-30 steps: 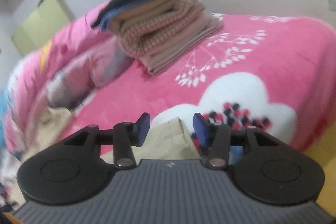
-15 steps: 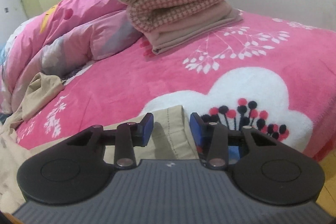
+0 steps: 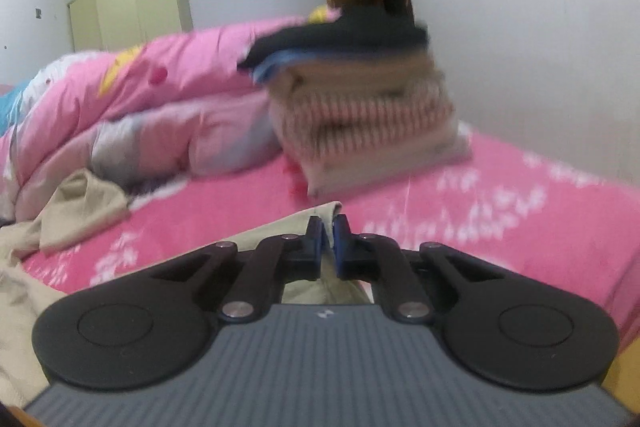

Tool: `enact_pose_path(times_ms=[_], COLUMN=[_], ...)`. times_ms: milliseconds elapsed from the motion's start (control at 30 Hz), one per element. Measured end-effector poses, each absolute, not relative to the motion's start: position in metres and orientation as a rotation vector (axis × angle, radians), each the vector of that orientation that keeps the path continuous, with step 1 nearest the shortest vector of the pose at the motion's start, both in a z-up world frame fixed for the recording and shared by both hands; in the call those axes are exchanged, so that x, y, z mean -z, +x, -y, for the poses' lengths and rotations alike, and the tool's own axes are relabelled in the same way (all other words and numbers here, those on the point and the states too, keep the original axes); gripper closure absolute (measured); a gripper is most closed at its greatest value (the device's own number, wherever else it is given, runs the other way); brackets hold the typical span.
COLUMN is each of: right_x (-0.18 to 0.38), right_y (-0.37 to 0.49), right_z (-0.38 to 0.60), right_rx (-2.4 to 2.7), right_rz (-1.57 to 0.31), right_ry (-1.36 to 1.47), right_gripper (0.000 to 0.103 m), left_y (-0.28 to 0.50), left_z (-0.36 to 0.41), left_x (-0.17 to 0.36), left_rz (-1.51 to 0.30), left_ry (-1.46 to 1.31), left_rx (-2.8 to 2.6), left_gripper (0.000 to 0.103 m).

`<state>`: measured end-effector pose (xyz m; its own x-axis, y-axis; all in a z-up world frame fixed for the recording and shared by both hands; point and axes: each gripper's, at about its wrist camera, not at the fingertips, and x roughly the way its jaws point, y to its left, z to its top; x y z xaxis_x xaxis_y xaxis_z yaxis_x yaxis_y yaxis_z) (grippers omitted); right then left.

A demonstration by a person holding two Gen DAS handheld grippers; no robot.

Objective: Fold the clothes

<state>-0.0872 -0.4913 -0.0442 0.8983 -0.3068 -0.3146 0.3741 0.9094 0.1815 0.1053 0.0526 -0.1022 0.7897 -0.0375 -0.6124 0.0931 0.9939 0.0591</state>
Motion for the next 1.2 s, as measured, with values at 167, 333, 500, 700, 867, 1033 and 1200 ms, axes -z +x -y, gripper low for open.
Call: enact_pose_path(times_ms=[167,333,500,700,867,1033,1200], right_x=[0.031,0.043,0.083,0.108,0.058,0.029,0.035], right_y=[-0.071,-0.033,0.007,0.007,0.01,0.074,0.138], right_z=[0.506,0.516,0.53,0.56,0.513,0.417,0.305], right_rx=[0.39,0.417,0.448,0.612,0.395,-0.038,-0.398], right_rz=[-0.269,-0.321,-0.458,-0.503,-0.404,-0.492,-0.609], right_ry=[0.215,0.185,0.181,0.325,0.338,0.292,0.206], right_gripper=[0.099,0.099,0.099,0.099,0.098,0.081,0.08], left_y=[0.111,0.116,0.118,0.116,0.114,0.112,0.119], left_z=[-0.057,-0.06,-0.062,-0.065,-0.067,-0.067,-0.057], left_x=[0.102,0.105,0.108,0.109,0.107,0.098,0.089], left_rz=[-0.658,-0.661,-0.66,-0.662,-0.66,-0.631,-0.579], left_ry=[0.078,0.081,0.093,0.09,0.075,0.057,0.049], left_rx=[0.052,0.037,0.035,0.039,0.036,0.07,0.137], left_gripper=[0.011,0.011,0.011,0.01,0.01,0.01,0.01])
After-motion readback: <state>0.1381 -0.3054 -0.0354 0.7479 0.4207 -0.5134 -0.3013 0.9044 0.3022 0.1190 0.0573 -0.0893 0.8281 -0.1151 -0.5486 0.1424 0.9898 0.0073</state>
